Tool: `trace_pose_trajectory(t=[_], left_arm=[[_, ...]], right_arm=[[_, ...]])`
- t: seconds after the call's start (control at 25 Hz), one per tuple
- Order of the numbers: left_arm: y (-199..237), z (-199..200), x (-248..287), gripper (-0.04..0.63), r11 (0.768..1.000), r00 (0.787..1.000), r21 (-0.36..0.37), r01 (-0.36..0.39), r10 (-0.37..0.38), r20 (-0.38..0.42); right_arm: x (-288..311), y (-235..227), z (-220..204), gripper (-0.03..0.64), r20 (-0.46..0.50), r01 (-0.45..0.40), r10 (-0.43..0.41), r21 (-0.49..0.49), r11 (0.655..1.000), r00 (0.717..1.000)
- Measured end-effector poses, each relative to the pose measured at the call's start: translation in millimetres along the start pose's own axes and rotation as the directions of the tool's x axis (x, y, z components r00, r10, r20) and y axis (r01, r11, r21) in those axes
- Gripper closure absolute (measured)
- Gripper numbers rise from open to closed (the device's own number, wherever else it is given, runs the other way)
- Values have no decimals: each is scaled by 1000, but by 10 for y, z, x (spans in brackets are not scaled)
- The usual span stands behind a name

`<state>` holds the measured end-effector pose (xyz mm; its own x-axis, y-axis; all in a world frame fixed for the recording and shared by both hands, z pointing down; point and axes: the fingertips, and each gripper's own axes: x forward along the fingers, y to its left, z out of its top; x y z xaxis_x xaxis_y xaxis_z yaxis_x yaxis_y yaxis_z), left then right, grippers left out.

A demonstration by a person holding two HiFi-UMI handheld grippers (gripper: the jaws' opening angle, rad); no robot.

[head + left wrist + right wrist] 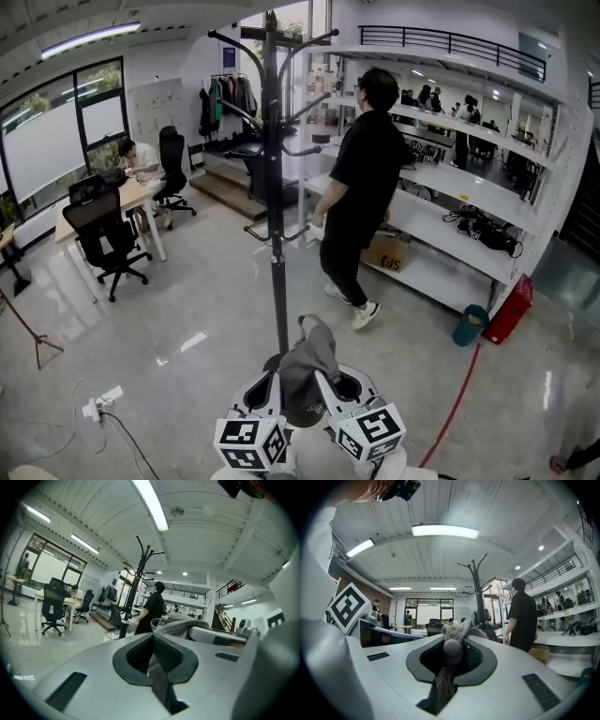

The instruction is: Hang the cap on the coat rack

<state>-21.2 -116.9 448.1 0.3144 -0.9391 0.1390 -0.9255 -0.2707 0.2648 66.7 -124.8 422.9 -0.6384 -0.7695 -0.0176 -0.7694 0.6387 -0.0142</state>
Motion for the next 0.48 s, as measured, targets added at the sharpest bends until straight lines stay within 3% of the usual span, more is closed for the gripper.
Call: trace_pose_trajectory(t=[0.48], left_arm=[[276, 134, 306, 595, 1000, 1000, 3, -7, 7, 3]], right_arm=[[423, -148, 27, 572, 11, 4, -4, 1, 1000, 1000]])
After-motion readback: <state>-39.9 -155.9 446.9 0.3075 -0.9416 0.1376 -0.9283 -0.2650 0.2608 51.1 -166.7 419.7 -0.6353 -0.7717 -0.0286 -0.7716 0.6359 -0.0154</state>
